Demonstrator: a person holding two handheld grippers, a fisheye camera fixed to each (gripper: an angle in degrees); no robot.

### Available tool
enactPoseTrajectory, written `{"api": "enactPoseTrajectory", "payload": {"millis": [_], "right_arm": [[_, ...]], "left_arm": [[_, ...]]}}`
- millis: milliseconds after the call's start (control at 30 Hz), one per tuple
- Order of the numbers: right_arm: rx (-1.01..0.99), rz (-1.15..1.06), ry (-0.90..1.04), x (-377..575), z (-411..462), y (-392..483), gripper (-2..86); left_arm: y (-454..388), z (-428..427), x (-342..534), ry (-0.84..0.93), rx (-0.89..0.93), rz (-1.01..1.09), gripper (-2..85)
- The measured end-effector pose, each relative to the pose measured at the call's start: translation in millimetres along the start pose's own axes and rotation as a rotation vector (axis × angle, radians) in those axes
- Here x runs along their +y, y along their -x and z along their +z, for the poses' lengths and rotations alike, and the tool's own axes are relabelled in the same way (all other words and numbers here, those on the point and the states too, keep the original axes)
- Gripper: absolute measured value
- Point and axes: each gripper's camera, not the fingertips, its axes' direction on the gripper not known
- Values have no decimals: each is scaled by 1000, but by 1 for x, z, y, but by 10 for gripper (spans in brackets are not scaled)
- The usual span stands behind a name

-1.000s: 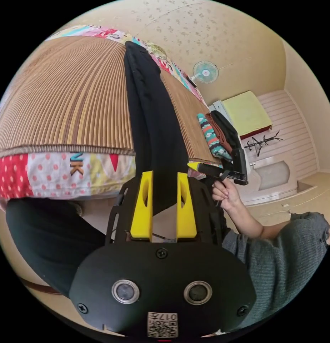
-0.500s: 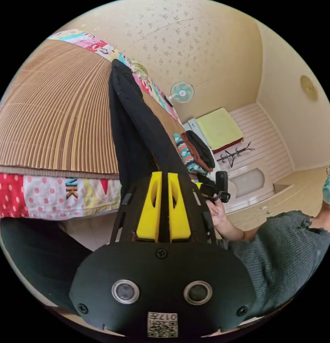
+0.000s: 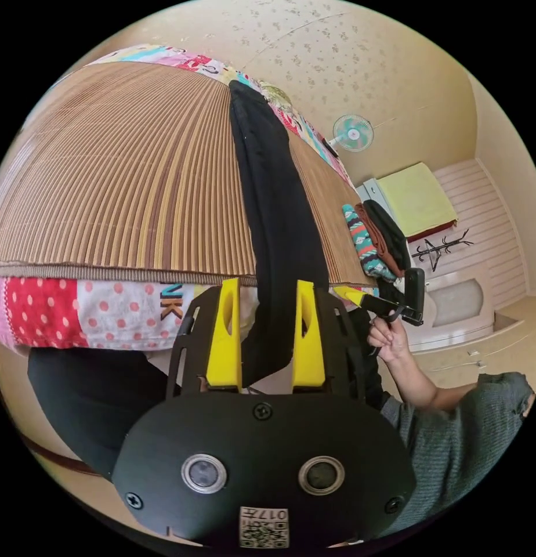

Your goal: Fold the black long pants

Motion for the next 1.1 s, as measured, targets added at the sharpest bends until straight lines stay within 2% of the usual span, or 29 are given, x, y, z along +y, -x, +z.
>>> {"api": "enactPoseTrajectory", "payload": {"millis": [133,233,367,467,567,667,733,967,1033,1100], "right_arm": [[-27,46,48,-25,25,-14,78],[-38,66,43,-21,28,-10,47],[38,-1,106,7,18,1,48],[-25,35,105,21,0,-18,71],[-110,80,25,17,-25,-46,106],[-206,106,-6,-3,-35,-72,132],[-257,121,3,-19,-34,-84,146],[-374,192,18,-76,-17,-121,140],[-392,198,58,-87,-7,-123,117],[-382,206,113,-92,6,-124,81]], "left_arm": [[-14,17,-1,37,-15,8,58],[-25,13,22,-29,-15,-22,45],[-25,14,54,-9,34,-86,52],[-13,0,56,-29,81,-103,77],[4,-21,27,-102,151,-87,133],[23,-13,-23,-15,239,-73,185],[31,0,-60,54,234,-55,199],[46,21,-123,78,223,-53,147],[52,34,-132,133,191,-92,81],[58,38,-128,137,225,-110,57]]}}
